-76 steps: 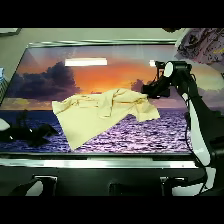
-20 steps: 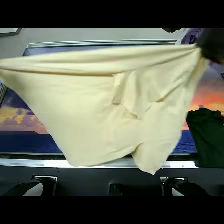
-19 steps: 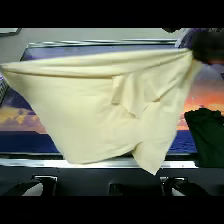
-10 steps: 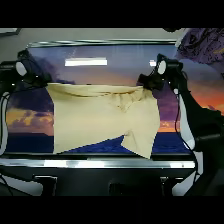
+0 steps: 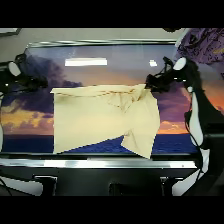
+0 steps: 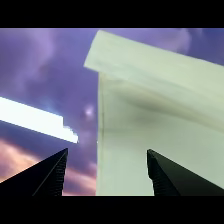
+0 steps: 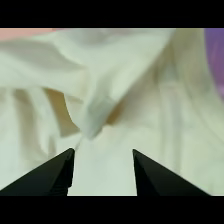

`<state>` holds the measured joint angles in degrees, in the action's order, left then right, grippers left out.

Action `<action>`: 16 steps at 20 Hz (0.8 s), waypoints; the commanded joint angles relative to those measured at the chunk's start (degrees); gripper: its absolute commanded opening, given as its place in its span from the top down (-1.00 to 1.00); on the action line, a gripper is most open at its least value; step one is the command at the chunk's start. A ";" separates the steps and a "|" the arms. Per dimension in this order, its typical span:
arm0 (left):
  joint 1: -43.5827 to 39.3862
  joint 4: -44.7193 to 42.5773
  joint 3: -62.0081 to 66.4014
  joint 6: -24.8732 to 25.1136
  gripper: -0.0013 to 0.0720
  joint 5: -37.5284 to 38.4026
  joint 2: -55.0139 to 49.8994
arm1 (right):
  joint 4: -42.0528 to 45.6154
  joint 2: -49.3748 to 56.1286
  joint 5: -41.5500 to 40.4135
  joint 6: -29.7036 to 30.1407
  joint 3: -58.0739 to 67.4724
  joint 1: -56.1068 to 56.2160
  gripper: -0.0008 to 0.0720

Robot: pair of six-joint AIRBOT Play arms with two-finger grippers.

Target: Fold the clothes and pants, and hang the long-sleeved shirts on hangers.

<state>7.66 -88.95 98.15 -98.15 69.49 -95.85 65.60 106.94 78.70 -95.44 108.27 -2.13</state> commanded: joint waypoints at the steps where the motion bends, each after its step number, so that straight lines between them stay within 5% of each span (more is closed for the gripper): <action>1: 7.37 10.12 -3.30 5.92 -0.59 8.13 6.29 | -7.43 -5.03 12.68 11.34 -2.93 -10.34 -0.37; 8: 19.71 15.02 -32.02 7.34 -0.59 4.17 25.75 | -14.62 -16.92 7.06 23.37 -35.32 -26.69 -0.37; 16: 20.11 15.08 -35.80 7.32 -0.59 4.59 26.08 | -13.92 -15.72 -3.80 29.53 -51.49 -20.79 -0.37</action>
<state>27.44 -74.13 63.42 -90.96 74.02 -70.24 51.79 90.83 78.94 -68.03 61.06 -24.80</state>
